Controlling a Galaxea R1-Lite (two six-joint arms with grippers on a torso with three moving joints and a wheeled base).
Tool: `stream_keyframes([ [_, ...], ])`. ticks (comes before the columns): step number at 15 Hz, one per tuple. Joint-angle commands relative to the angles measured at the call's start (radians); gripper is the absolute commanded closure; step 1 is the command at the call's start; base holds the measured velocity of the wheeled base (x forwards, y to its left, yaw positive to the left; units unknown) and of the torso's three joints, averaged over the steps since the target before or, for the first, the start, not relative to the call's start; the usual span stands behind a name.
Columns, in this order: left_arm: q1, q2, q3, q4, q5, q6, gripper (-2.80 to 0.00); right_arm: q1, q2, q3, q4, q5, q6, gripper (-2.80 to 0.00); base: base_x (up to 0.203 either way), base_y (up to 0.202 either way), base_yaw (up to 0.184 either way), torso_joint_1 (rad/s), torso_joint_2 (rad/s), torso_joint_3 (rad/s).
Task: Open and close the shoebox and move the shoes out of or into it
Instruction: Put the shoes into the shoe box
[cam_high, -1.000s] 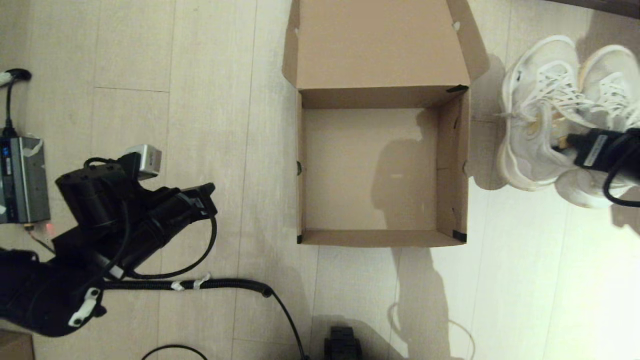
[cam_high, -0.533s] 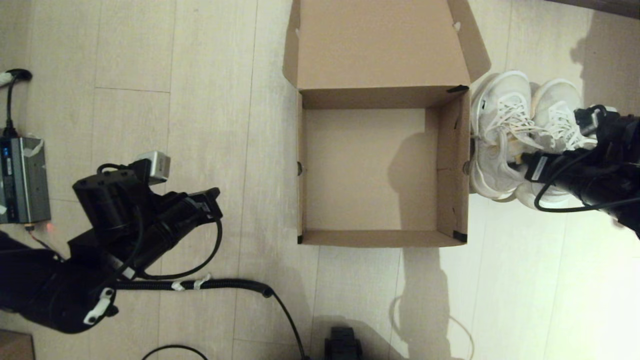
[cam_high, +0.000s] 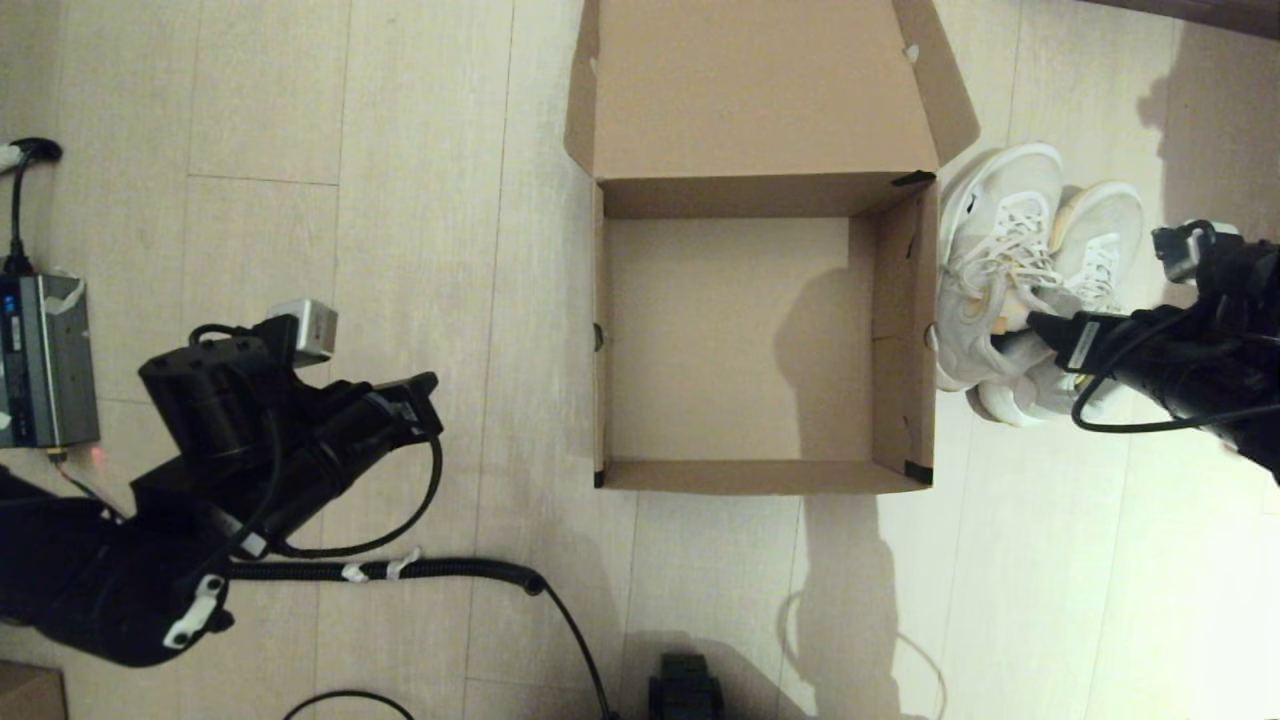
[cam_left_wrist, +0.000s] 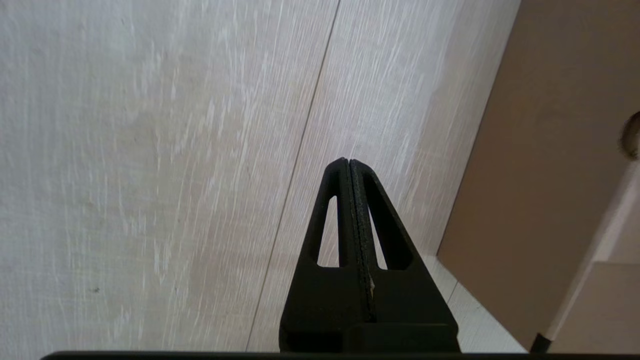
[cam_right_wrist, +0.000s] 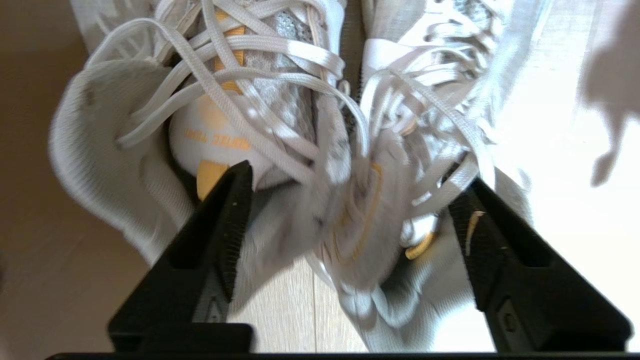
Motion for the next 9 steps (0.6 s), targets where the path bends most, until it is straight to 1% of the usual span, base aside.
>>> stream_keyframes([
  [1, 0.002, -0.019, 0.003, -0.006, 0.001, -0.001, 0.0, -0.002, -0.058, 0.031, -0.004, 0.0, 0.001, -2.8, 0.0, 0.0, 0.0, 0.0, 0.0, 0.0],
  [4, 0.004, -0.022, 0.006, -0.006, 0.001, 0.0, 0.0, -0.002, -0.15, 0.099, 0.004, -0.001, 0.008, -2.8, 0.0, 0.0, 0.0, 0.0, 0.0, 0.0],
  [6, 0.002, -0.02, 0.006, -0.006, 0.003, 0.001, 0.0, -0.002, -0.132, 0.097, 0.005, 0.001, 0.019, -2.8, 0.0, 0.0, 0.0, 0.0, 0.0, 0.0],
  [9, 0.011, -0.022, 0.006, -0.006, 0.001, -0.001, 0.0, -0.002, -0.064, 0.083, -0.019, -0.001, 0.066, -2.8, 0.0, 0.0, 0.0, 0.0, 0.0, 0.0],
])
